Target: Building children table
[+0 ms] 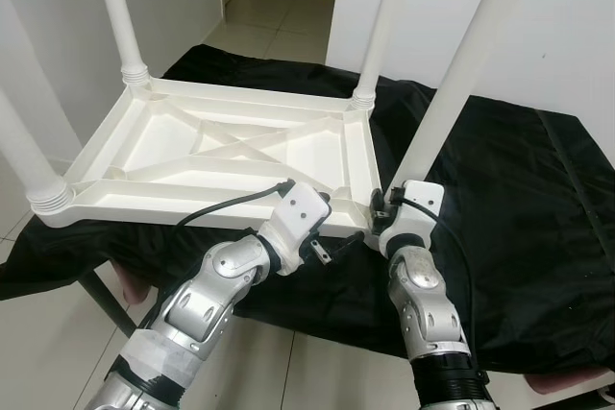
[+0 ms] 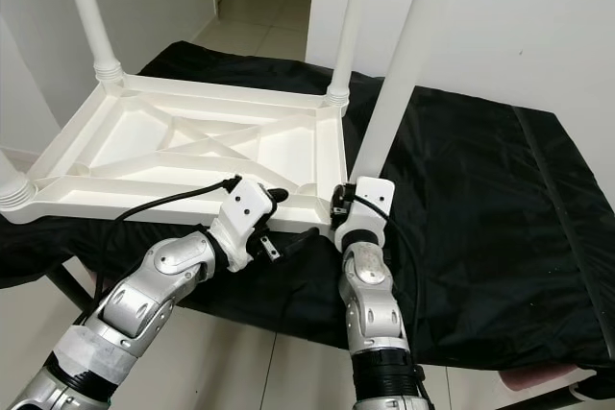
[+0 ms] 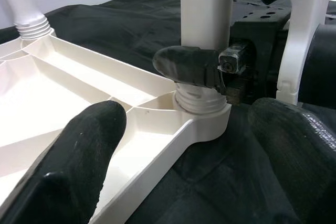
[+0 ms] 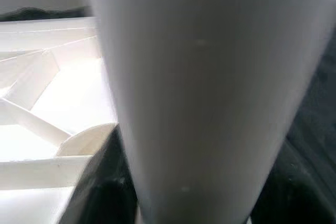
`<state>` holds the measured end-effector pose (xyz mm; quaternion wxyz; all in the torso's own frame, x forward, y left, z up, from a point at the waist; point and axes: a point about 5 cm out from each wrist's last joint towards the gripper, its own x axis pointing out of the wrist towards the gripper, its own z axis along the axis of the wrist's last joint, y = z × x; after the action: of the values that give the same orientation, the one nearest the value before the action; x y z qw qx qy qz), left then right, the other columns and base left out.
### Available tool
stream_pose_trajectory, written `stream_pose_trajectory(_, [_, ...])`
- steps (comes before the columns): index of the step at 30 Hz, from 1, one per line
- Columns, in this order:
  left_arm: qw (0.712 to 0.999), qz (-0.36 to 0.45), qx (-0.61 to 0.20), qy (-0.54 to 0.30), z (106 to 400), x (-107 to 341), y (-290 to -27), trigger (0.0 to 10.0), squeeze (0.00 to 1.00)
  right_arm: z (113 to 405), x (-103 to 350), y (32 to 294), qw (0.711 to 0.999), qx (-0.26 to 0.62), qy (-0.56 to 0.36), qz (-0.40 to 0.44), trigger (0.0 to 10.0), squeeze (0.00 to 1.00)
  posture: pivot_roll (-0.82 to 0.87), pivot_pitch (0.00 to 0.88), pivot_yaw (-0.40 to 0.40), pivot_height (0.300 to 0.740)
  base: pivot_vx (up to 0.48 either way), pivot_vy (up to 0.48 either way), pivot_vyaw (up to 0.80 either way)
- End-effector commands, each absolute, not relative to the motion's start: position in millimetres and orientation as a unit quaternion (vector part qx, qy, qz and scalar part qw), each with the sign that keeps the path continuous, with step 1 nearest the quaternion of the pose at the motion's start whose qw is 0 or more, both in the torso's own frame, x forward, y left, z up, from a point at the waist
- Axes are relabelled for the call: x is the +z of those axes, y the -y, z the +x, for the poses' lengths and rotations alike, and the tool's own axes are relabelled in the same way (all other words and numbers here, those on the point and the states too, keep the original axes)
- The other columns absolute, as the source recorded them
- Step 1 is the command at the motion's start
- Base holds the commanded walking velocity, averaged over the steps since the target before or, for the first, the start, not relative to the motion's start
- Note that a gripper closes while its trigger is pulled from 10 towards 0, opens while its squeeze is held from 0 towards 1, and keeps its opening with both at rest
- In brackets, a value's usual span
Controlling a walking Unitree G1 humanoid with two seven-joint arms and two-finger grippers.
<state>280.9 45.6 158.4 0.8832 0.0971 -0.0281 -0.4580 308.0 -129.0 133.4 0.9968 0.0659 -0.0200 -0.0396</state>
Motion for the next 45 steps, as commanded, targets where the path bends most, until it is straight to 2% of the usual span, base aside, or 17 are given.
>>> stream_pose_trajectory(1, [0.867, 0.102, -0.486, 0.024, 276.3, 156.7, -42.6, 10.0, 0.0, 305.9, 142.2, 135.6, 0.995, -0.047, 0.046, 0.081, 10.0, 1.0, 0.01, 0.0, -0.099, 0.74, 0.0, 0.0, 0.0])
stream_pose_trajectory(10, [0.868, 0.102, -0.485, 0.024, 276.6, 157.1, -44.0, 10.0, 0.0, 302.6, 149.9, 143.2, 0.994, -0.007, 0.069, 0.085, 10.0, 1.0, 0.01, 0.0, -0.099, 0.74, 0.0, 0.0, 0.0])
stream_pose_trajectory(11, [0.868, 0.102, -0.485, 0.023, 275.2, 156.2, -43.5, 10.0, 0.0, 301.9, 150.4, 149.7, 0.994, 0.032, 0.067, 0.078, 10.0, 0.0, 0.01, 0.0, -0.102, 0.74, 0.0, 0.0, 0.0])
stream_pose_trajectory(15, [0.868, 0.102, -0.485, 0.022, 275.1, 155.8, -43.2, 10.0, 0.0, 302.9, 147.7, 160.3, 0.991, 0.111, 0.058, 0.04, 10.0, 0.0, 0.01, 0.0, -0.101, 0.74, 0.0, 0.0, 0.0])
stream_pose_trajectory(19, [0.869, 0.102, -0.484, 0.022, 275.6, 156.2, -43.4, 10.0, 0.0, 303.2, 146.8, 162.8, 0.988, 0.143, 0.058, 0.014, 10.0, 0.0, 0.01, 0.0, -0.1, 0.74, 0.0, 0.0, 0.0])
stream_pose_trajectory(21, [0.87, 0.102, -0.482, 0.023, 277.1, 157.1, -44.7, 10.0, 0.0, 304.8, 139.1, 163.2, 0.974, 0.225, 0.034, -0.022, 10.0, 0.0, 0.0, 0.0, -0.095, 0.74, 0.0, 0.0, 0.0])
stream_pose_trajectory(22, [0.87, 0.102, -0.482, 0.023, 277.1, 157.1, -44.7, 10.0, 0.0, 304.8, 139.1, 163.2, 0.974, 0.225, 0.034, -0.022, 10.0, 0.0, 0.0, 0.0, -0.095, 0.74, 0.0, 0.0, 0.0])
stream_pose_trajectory(23, [0.871, 0.103, -0.479, 0.025, 279.2, 158.5, -45.8, 10.0, 0.0, 307.4, 133.9, 165.0, 0.957, 0.287, 0.013, -0.045, 10.0, 0.0, 0.0, 0.0, -0.08, 0.74, 0.0, 0.0, 0.0])
stream_pose_trajectory(26, [0.871, 0.103, -0.479, 0.025, 279.2, 158.5, -45.8, 10.0, 0.0, 307.4, 133.9, 165.0, 0.957, 0.287, 0.013, -0.045, 10.0, 0.0, 0.0, 0.0, -0.08, 0.74, 0.0, 0.0, 0.0])
stream_pose_trajectory(31, [0.871, 0.106, -0.479, 0.028, 281.4, 161.9, -45.9, 10.0, 0.0, 322.7, 137.1, 172.7, 0.937, 0.337, 0.001, -0.09, 10.0, 0.0, 0.01, 0.0, -0.064, 0.74, 0.0, 0.0, 0.0])
stream_pose_trajectory(38, [0.871, 0.11, -0.479, 0.029, 282.1, 163.1, -47.1, 10.0, 0.0, 334.5, 137.5, 177.9, 0.936, 0.341, -0.007, -0.091, 10.0, 0.0, 0.02, 0.0, -0.06, 0.74, 0.0, 0.0, 0.0])
stream_pose_trajectory(39, [0.871, 0.11, -0.478, 0.029, 282.3, 163.3, -47.2, 10.0, 0.0, 336.2, 136.0, 177.6, 0.935, 0.343, -0.01, -0.086, 3.5, 0.0, 0.02, 0.0, -0.058, 0.74, 0.0, 0.0, 0.0])
stream_pose_trajectory(41, [0.871, 0.11, -0.478, 0.029, 282.4, 163.4, -47.1, 10.0, 0.0, 337.0, 135.0, 177.1, 0.935, 0.344, -0.012, -0.083, 3.5, 0.0, 0.02, 0.0, -0.058, 0.74, 0.0, 0.0, 0.0])
stream_pose_trajectory(42, [0.871, 0.109, -0.479, 0.03, 282.4, 163.6, -46.9, 10.0, 0.0, 337.7, 132.8, 176.3, 0.933, 0.351, -0.015, -0.071, 0.0, 0.0, 0.02, 0.0, -0.058, 0.74, 0.0, 0.0, 0.0])
stream_pose_trajectory(45, [0.871, 0.109, -0.479, 0.03, 282.4, 163.6, -46.8, 10.0, 0.0, 337.9, 129.6, 175.8, 0.932, 0.356, -0.016, -0.064, 0.0, 0.0, 0.02, 0.0, -0.058, 0.74, 0.0, 0.0, 0.0])
